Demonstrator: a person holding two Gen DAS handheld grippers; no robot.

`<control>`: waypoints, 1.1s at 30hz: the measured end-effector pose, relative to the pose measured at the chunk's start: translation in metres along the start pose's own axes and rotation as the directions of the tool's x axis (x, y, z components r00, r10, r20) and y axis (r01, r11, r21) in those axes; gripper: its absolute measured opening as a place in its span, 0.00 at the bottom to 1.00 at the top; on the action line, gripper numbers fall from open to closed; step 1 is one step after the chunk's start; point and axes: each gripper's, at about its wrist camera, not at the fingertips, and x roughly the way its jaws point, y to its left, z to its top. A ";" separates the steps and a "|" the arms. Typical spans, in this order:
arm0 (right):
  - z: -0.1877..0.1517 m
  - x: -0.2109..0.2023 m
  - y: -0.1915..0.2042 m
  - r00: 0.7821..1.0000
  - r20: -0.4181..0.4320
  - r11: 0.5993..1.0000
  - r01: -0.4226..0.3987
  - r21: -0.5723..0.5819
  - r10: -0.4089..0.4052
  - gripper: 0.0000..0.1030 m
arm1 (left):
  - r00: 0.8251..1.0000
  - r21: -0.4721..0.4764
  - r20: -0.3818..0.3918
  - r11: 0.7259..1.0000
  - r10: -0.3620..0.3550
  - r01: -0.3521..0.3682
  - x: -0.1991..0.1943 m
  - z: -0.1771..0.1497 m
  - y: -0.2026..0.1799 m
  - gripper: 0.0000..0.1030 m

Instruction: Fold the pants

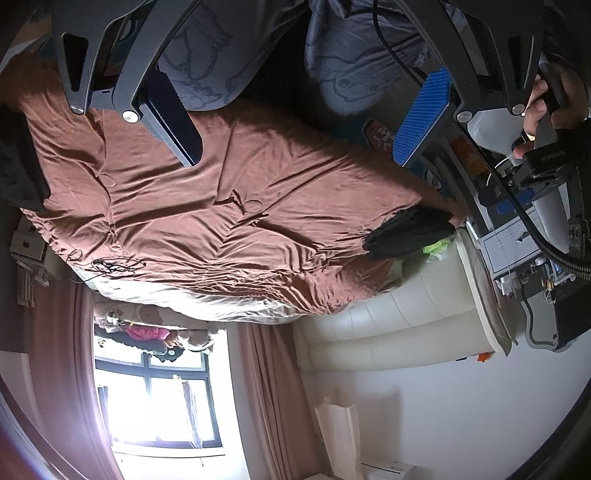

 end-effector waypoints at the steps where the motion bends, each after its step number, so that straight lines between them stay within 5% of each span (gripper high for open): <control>1: 0.001 0.001 0.000 1.000 -0.001 1.000 -0.001 0.002 0.001 1.00 | 1.000 0.001 -0.001 1.000 0.000 0.000 0.001 -0.001 0.000 0.99; 33: -0.002 -0.001 0.004 1.000 -0.009 1.000 0.010 -0.010 -0.010 1.00 | 1.000 -0.002 -0.020 1.000 0.023 -0.023 0.001 -0.010 0.009 0.99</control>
